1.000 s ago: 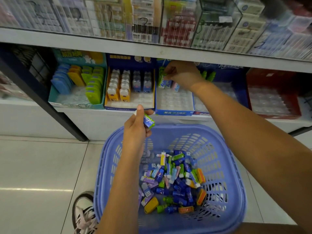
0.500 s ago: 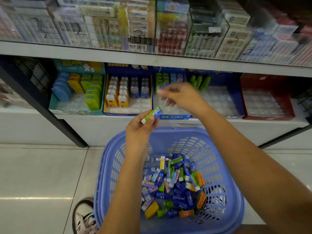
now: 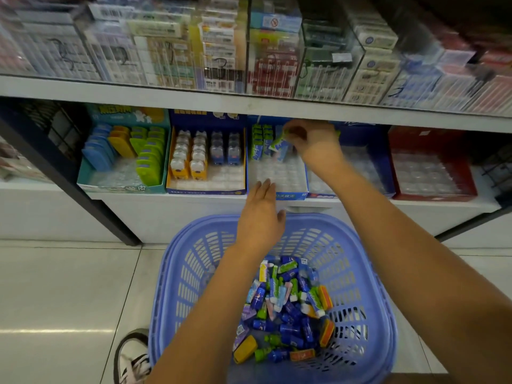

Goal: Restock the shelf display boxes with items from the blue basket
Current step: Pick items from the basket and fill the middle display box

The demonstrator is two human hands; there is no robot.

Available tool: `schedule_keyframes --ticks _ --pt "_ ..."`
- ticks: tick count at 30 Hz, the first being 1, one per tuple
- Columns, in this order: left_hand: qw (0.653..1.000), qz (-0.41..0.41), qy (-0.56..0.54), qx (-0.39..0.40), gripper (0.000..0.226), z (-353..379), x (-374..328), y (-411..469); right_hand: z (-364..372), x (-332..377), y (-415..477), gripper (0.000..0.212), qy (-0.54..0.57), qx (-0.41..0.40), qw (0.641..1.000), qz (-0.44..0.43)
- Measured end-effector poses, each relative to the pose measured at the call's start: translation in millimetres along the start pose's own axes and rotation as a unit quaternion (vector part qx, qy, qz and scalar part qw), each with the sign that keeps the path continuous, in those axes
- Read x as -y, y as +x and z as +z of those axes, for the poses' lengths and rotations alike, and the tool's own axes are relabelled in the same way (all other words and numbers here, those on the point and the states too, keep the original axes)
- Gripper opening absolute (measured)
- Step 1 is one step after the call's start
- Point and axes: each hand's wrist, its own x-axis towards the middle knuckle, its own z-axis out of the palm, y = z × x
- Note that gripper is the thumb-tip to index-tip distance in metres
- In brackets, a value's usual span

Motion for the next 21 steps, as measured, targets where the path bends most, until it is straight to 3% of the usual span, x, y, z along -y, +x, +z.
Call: schedule_keyframes --ticks 5,18,21 --pt "0.998 0.028 0.051 -0.01 0.066 3 7 -3 14 2 25 0.03 -0.085 0.125 0.988 -0.014" --pt "0.998 0.052 0.038 -0.024 0.066 4 11 -2 14 -3 42 0.03 -0.112 0.182 0.977 -0.014" --pt "0.997 0.056 0.04 -0.028 0.066 5 12 -2 18 -1 43 0.029 -0.143 0.196 0.969 -0.046"
